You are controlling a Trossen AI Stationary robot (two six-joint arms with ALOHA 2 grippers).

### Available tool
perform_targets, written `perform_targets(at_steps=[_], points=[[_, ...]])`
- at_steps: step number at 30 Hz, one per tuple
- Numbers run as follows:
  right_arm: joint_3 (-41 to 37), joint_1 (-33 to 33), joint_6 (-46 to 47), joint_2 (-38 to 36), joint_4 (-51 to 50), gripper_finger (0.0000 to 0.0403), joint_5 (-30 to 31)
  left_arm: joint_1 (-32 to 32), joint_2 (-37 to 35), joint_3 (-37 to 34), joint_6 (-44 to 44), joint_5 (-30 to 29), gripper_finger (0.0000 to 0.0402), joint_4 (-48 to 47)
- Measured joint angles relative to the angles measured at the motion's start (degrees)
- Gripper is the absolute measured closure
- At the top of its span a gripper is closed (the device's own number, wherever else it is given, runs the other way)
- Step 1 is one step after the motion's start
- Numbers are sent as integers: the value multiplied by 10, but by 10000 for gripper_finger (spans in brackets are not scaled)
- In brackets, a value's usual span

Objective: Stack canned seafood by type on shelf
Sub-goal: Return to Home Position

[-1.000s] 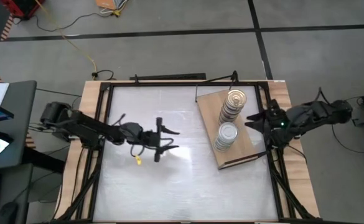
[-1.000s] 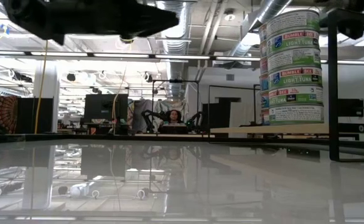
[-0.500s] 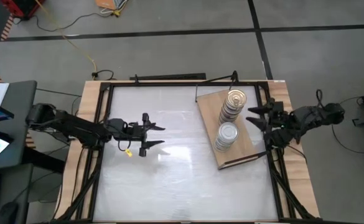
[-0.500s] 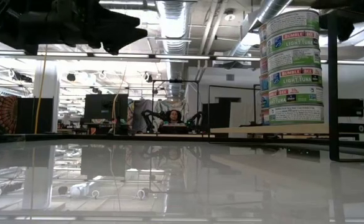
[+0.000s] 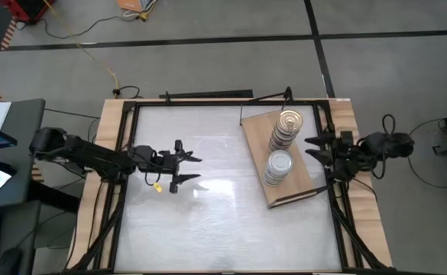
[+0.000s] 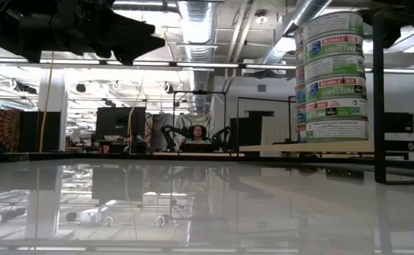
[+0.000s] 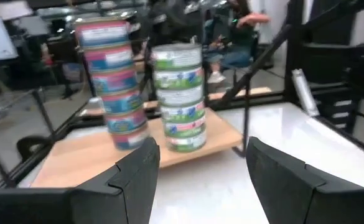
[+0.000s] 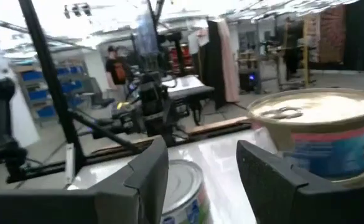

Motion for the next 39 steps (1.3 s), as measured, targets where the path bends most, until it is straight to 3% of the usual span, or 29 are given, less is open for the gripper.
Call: perform_targets(at_steps=[5,11,26,32,39], points=[[-39,3,-22,-11,42,188,-8,0,-31,-16,-1,59,174,-9],[-88,16,-34,-11,87,189,-9,5,-61,-77,-34,56,174,56],[-177,100,-81,-11,198,188,-13,23,-118,-130,-55,90,174,57],[-202,127,-102,-11,219,189,-13,24,-154,-169,-65,83,174,103],[-225,134,-100,-11,243,188,-11,24,-199,-176,-68,77,174,55]])
